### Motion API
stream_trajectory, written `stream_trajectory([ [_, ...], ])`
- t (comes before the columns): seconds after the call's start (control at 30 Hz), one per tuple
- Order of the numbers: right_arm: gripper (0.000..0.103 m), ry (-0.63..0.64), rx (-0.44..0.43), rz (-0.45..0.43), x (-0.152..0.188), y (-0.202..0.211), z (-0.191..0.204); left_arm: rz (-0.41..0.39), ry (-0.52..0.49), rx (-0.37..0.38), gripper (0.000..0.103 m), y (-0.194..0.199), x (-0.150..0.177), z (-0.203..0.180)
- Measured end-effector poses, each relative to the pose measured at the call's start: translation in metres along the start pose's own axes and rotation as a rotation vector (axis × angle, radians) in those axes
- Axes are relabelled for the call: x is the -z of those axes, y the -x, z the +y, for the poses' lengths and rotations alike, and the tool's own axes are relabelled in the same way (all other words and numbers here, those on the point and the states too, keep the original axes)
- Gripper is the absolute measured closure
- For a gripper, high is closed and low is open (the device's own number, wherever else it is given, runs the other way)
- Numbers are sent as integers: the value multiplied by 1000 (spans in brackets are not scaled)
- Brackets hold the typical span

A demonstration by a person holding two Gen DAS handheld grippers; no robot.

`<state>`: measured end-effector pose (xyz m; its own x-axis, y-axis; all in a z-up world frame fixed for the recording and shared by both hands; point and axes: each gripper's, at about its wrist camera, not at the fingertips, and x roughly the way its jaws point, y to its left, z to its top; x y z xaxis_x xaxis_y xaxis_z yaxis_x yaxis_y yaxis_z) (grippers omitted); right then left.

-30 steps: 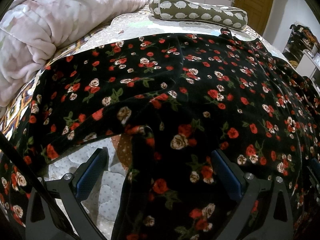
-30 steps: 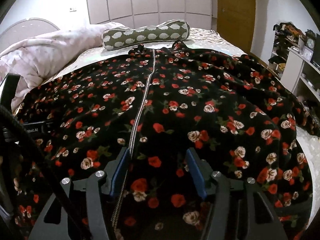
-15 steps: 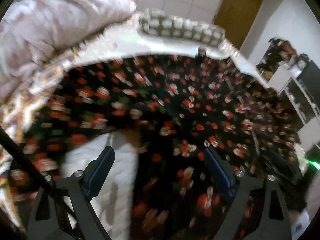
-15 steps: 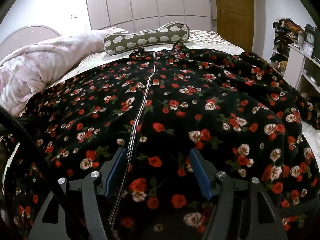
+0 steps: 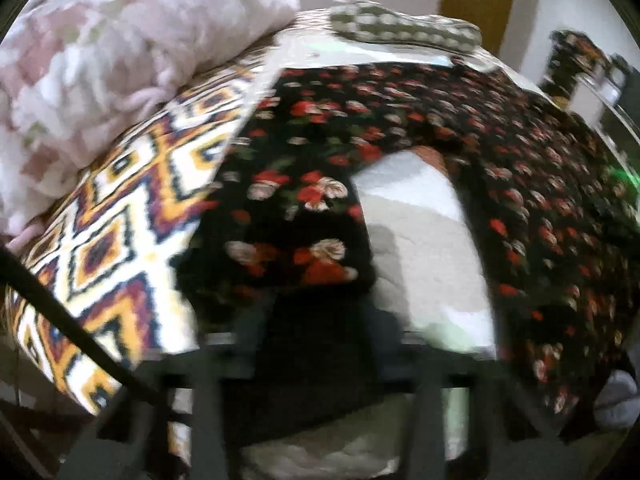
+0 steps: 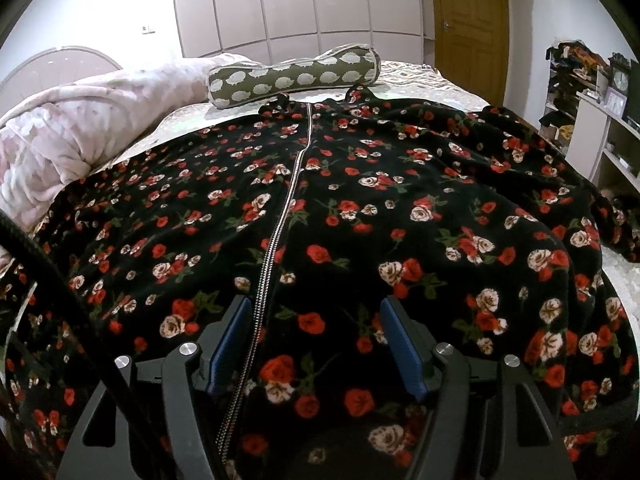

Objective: Fold large clothes

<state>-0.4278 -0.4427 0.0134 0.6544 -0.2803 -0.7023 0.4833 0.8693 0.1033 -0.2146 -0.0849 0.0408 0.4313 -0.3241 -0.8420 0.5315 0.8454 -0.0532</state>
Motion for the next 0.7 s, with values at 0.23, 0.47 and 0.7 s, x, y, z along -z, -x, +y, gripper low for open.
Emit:
stream_trajectory([
  [0.23, 32, 27, 37, 6, 0, -1, 5, -181, 413, 9, 90, 44, -48, 136],
  [0.47, 32, 40, 53, 8, 0, -1, 7, -151, 552, 15, 90, 24, -67, 181],
  [0.7, 31, 31, 40, 6, 0, -1, 6, -157, 440, 173, 91, 25, -113, 89],
])
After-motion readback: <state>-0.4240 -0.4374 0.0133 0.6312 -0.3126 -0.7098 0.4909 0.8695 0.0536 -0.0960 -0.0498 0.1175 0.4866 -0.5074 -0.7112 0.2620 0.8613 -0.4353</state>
